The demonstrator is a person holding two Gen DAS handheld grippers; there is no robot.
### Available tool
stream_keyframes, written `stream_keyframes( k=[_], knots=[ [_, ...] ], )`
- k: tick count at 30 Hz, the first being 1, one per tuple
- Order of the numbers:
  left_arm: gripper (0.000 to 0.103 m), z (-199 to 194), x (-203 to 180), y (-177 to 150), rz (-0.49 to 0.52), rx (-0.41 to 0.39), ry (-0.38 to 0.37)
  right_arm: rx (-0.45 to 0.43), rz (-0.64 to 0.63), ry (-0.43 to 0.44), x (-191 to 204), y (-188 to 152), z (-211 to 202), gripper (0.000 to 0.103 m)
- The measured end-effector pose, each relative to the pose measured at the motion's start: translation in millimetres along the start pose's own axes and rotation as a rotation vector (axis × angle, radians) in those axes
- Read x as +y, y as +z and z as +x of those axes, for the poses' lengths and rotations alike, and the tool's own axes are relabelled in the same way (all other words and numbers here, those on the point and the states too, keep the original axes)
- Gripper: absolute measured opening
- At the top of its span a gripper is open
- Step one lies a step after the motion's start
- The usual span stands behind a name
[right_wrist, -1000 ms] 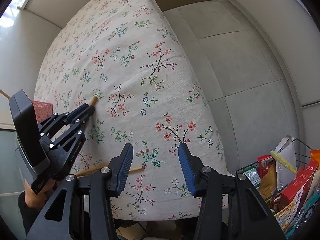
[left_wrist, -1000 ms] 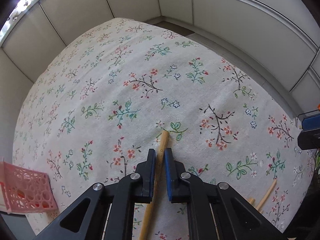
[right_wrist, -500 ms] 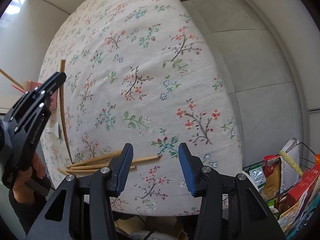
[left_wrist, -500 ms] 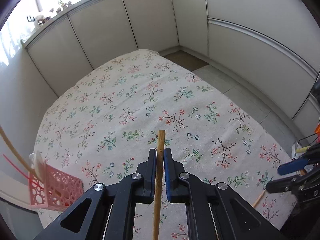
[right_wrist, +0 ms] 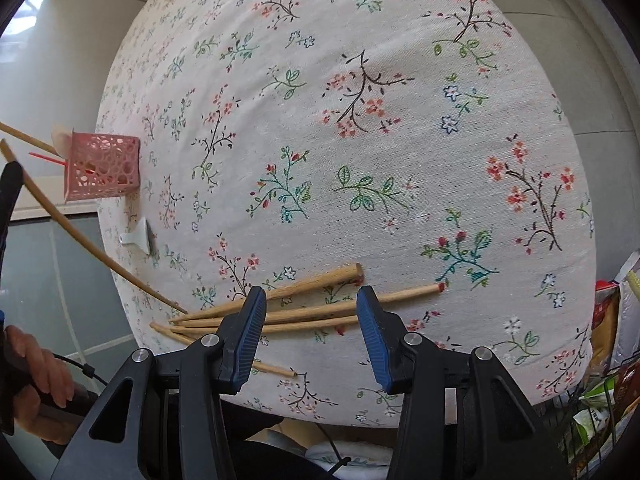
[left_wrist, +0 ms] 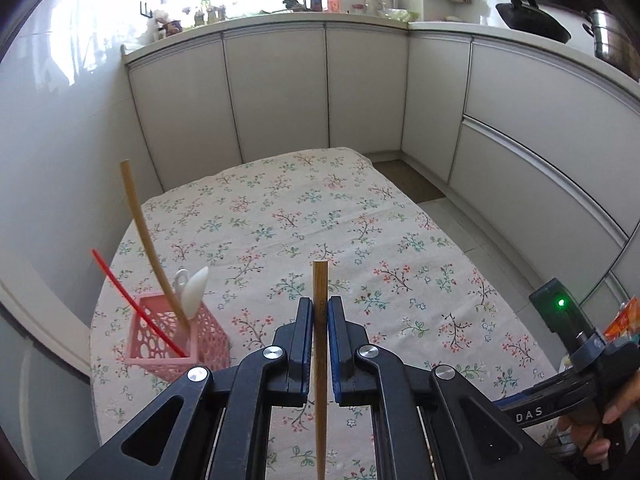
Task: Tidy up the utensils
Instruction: 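Lift the chopstick upright with the left gripper while the right gripper grasps another chopstick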
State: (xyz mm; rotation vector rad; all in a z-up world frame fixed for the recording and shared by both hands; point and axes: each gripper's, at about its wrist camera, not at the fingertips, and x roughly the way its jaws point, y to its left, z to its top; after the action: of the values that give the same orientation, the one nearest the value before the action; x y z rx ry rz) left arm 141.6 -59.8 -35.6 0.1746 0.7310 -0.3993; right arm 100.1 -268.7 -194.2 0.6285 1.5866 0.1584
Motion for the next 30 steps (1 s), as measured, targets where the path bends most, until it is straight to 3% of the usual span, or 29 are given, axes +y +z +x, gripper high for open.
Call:
stream_keyframes(
  k=[8, 22, 26, 30],
  knots=[
    [0.007, -23.7, 29.9, -5.6, -0.071, -0.054, 0.024, -0.04, 0.021, -0.043, 16.7, 8.6, 10.4, 0.052],
    [0.007, -36.6, 71.2, -11.7, -0.205, -0.099, 0.087, -0.165, -0.229, -0.356, 92.3, 37.0, 36.6, 0.052],
    [0.007, -36.0, 75.9, -12.5, -0.212, -0.097, 0.095, -0.195, -0.276, -0.423, 108.0, 44.3, 43.9, 0.043],
    [0.007, -35.0, 78.4, -13.2, -0.219, -0.095, 0.101, -0.218, -0.26, -0.416, 111.8, 56.3, 42.7, 0.03]
  ],
)
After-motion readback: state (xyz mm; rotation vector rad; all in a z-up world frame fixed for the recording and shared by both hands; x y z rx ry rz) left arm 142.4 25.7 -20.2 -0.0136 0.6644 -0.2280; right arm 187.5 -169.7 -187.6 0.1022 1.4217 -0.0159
